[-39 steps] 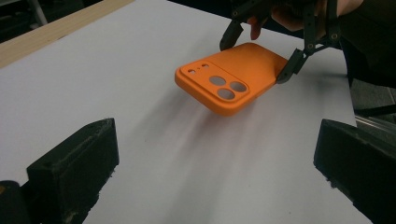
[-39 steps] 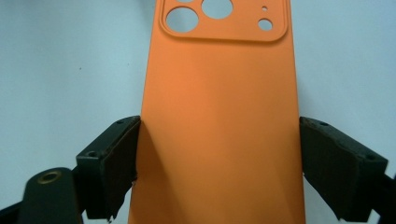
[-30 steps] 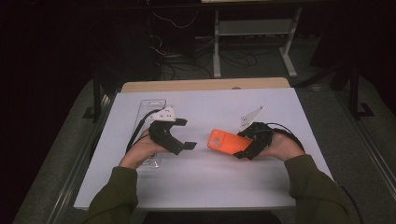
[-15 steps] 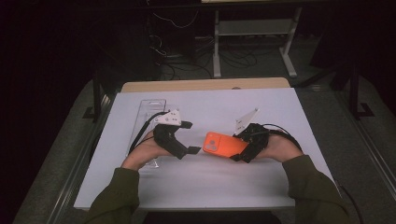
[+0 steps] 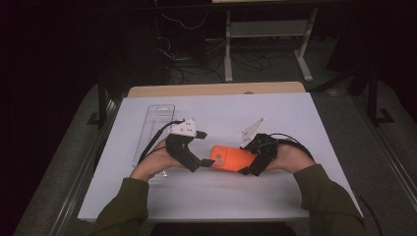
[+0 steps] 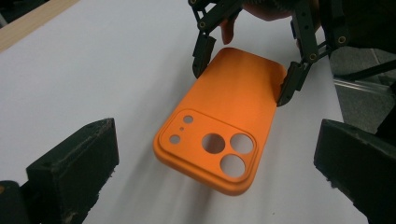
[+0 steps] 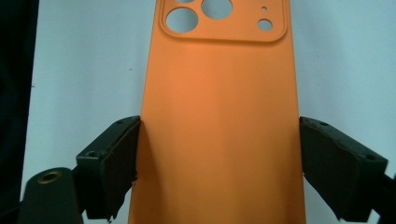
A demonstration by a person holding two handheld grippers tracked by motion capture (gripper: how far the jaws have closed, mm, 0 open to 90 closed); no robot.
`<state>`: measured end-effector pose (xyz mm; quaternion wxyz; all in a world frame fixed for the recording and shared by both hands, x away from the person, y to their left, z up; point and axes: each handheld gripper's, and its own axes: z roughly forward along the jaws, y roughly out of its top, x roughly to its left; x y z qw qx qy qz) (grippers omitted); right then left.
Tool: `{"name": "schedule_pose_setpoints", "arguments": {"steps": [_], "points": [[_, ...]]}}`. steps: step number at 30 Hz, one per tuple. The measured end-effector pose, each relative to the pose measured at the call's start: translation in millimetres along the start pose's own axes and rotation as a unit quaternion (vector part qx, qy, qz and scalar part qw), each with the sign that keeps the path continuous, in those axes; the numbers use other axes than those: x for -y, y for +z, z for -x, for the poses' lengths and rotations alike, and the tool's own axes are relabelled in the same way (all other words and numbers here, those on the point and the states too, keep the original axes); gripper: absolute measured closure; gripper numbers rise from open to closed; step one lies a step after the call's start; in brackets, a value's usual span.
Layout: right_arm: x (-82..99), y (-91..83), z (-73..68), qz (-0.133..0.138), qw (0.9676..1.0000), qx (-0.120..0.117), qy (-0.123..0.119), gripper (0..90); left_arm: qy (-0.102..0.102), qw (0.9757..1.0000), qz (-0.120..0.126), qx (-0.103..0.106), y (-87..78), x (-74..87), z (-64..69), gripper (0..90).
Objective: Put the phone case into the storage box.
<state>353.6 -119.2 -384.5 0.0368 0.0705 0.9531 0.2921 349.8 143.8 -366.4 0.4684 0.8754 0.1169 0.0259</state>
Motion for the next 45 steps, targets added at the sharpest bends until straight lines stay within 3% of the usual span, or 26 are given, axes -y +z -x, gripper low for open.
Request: {"name": "schedule_pose_setpoints", "arguments": {"steps": [17,24,25,45], "points": [[-10.8,5.4,-9.5,-0.004,0.9996,-0.016,-0.021,14.8,0.026,0.9990,-0.028,0.023,11.4,-1.9,9.4,0.0],[-15.3,7.0,-13.7,-0.007,0.9993,-0.022,-0.028,14.9,0.026,0.9985,-0.036,0.031,15.7,-1.1,12.7,0.0],[-15.8,7.4,-14.0,-0.005,0.9993,-0.022,-0.031,14.9,0.033,0.9981,-0.041,0.033,15.9,-1.5,12.3,0.0],[-25.9,11.0,-23.7,-0.005,0.9982,-0.034,-0.050,14.8,0.044,0.9948,-0.074,0.054,31.8,1.5,20.7,0.0]]}}
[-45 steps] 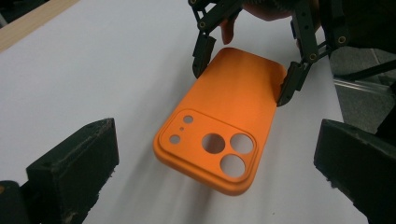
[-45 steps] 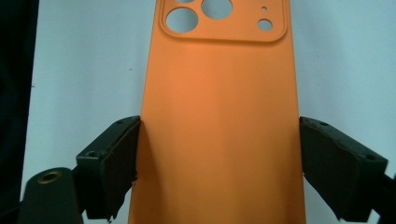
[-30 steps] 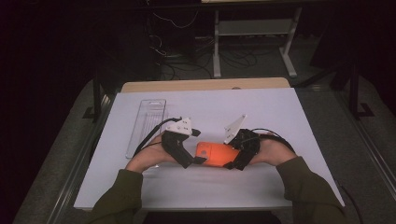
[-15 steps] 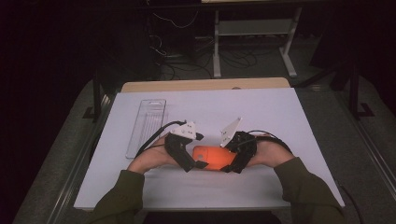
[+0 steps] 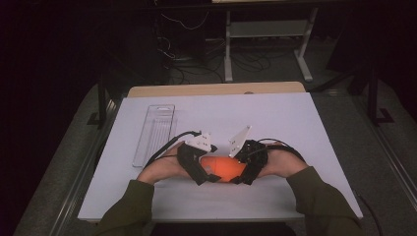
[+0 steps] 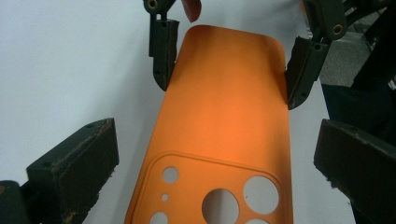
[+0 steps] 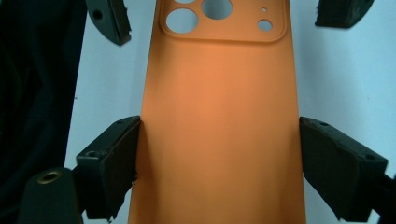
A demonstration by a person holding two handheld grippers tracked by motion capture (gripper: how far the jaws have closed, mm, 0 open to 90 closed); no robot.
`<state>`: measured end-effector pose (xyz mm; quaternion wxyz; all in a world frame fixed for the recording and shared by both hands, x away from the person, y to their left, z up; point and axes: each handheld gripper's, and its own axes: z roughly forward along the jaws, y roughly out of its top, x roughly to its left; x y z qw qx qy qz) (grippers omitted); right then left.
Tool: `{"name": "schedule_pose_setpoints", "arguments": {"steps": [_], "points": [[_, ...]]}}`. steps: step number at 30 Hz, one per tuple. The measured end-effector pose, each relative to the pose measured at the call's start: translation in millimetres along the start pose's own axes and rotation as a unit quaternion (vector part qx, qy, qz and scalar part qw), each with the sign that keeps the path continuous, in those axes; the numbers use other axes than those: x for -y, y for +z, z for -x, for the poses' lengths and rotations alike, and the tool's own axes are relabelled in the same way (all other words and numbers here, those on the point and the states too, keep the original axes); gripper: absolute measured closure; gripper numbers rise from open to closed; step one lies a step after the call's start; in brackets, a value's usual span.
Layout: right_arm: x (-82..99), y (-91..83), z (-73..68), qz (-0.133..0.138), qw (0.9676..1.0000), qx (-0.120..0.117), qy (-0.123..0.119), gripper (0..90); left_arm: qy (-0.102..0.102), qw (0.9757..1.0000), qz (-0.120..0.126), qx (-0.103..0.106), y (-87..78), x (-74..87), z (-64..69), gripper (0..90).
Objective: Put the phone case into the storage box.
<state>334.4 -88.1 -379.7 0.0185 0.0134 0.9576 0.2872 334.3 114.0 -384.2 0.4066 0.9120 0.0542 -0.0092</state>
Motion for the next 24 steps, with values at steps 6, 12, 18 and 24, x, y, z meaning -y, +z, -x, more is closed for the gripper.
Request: {"name": "schedule_pose_setpoints", "arguments": {"steps": [6,12,18,24], "points": [[-2.1,0.0,-2.9,-0.007,1.0000,-0.004,0.005,14.8,0.007,0.9999,-0.011,0.003,4.8,-0.8,2.3,0.0],[-3.4,0.0,-2.8,-0.002,1.0000,-0.002,-0.003,14.8,0.017,0.9996,-0.024,0.006,10.5,-2.1,5.3,0.0],[-4.7,-1.0,-3.8,0.000,1.0000,-0.002,-0.007,14.8,0.020,0.9992,-0.033,0.010,14.4,-1.5,7.2,0.0],[-5.7,-1.1,-4.4,0.001,0.9999,-0.002,-0.010,14.8,0.020,0.9987,-0.045,0.013,16.8,-0.4,8.2,0.0]]}}
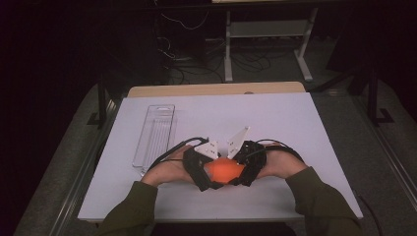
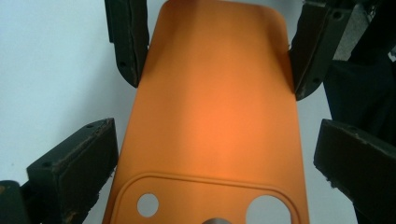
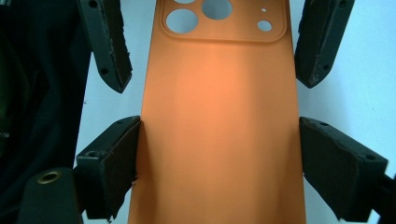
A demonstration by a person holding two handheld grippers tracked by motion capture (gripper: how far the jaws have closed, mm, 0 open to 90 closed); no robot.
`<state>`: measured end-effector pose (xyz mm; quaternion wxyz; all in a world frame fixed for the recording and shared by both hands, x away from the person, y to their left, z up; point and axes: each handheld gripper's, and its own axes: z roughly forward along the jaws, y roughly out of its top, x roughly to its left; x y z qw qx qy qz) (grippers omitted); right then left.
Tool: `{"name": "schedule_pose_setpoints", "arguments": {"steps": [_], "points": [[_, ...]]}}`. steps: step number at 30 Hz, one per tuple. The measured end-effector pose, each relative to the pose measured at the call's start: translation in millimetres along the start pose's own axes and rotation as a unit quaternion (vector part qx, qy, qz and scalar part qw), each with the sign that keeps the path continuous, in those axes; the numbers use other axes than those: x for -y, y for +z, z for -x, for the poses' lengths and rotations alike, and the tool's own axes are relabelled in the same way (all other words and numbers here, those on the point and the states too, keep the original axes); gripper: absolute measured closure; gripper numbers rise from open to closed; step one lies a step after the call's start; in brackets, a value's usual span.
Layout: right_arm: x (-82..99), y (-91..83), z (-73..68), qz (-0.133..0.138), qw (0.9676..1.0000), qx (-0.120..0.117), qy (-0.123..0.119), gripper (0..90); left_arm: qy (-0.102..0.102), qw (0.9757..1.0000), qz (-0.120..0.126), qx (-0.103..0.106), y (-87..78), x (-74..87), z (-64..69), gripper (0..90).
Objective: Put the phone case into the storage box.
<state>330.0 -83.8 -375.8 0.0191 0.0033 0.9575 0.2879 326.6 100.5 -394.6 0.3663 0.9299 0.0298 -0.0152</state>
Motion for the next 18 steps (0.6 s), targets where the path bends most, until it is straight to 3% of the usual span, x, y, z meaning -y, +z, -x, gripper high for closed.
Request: {"name": "schedule_pose_setpoints", "arguments": {"steps": [18], "points": [[-2.0,-1.2,-1.1,0.004,1.0000,0.000,-0.007,14.8,0.006,0.9997,-0.023,-0.003,2.5,1.4,0.4,3.1]]}}
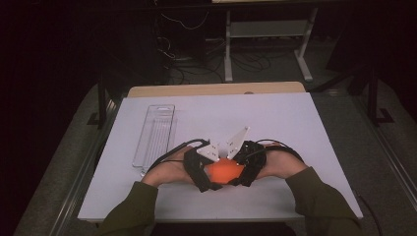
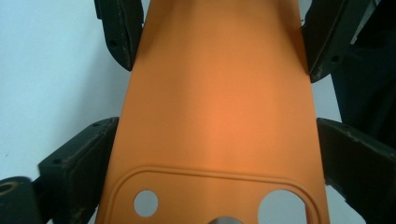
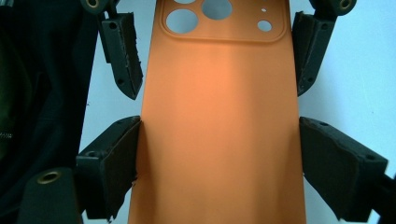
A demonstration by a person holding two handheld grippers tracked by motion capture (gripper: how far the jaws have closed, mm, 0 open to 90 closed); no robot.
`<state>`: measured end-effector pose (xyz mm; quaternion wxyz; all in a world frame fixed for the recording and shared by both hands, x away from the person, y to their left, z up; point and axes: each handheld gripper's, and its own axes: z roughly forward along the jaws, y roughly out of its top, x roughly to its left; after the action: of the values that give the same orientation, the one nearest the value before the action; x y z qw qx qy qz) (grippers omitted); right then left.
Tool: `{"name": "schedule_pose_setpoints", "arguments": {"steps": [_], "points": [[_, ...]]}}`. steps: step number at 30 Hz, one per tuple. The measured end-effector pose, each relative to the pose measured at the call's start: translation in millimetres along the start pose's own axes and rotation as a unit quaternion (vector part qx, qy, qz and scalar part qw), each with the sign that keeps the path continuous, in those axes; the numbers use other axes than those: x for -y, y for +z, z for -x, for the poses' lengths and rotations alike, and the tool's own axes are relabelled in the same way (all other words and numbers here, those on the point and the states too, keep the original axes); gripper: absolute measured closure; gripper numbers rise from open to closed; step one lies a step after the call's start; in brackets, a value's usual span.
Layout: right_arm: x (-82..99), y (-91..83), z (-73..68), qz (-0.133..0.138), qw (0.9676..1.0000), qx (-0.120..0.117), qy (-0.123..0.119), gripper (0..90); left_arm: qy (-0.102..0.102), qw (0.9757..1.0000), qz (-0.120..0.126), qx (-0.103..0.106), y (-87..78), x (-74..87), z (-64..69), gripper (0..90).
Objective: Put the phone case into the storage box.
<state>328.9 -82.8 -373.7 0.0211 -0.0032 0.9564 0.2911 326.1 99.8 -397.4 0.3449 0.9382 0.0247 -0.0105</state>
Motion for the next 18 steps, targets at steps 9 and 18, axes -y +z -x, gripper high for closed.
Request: {"name": "schedule_pose_setpoints", "arguments": {"steps": [9,18], "points": [[-0.1,-0.1,-0.1,-0.002,1.0000,0.000,0.000,14.8,0.004,1.0000,-0.004,-0.001,-0.3,0.3,-0.3,7.5],[-0.1,0.3,0.0,-0.001,1.0000,-0.002,0.003,14.8,0.011,0.9999,-0.011,-0.006,-2.5,0.5,-2.3,11.6]]}}
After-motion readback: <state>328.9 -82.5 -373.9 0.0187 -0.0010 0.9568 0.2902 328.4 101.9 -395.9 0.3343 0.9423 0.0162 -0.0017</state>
